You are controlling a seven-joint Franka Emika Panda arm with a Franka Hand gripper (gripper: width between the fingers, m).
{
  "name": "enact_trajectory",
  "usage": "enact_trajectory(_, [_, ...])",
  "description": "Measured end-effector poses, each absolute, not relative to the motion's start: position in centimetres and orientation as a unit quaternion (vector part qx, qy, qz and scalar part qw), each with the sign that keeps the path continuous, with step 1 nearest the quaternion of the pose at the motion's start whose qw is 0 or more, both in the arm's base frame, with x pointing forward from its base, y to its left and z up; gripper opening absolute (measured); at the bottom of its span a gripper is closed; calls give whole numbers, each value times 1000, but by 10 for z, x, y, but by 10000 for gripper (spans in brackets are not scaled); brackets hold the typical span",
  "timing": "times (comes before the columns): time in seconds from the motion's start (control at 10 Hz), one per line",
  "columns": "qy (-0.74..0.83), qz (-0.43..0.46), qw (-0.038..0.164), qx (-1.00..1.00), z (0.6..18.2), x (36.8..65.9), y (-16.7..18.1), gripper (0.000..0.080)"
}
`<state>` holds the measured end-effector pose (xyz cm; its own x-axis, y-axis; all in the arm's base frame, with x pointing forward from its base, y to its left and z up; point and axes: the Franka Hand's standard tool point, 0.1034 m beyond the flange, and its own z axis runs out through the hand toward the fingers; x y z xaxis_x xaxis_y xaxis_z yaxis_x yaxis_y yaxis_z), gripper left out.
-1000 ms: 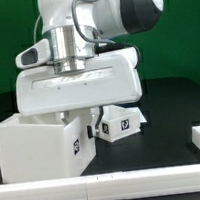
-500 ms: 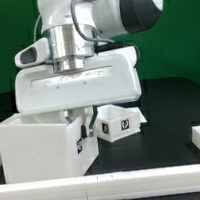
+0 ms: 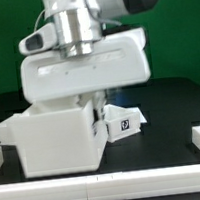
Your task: Assemble drawer
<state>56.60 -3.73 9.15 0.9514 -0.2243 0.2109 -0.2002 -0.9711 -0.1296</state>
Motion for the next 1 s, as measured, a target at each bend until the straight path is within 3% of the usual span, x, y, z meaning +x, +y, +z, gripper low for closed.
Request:
enact_trajectory(0.1, [101, -115, 51, -987, 103, 558, -39, 68])
enact_trajectory(0.3, [127, -114, 57, -984, 100, 551, -57, 68])
enact_trajectory(0.5, [129, -94, 60, -985, 101, 548, -50, 68])
enact_trajectory(0.8, [140, -51, 34, -988, 123, 550, -22, 68])
enact_trajectory(1.0, [132, -39, 37, -990, 120, 547, -15, 68])
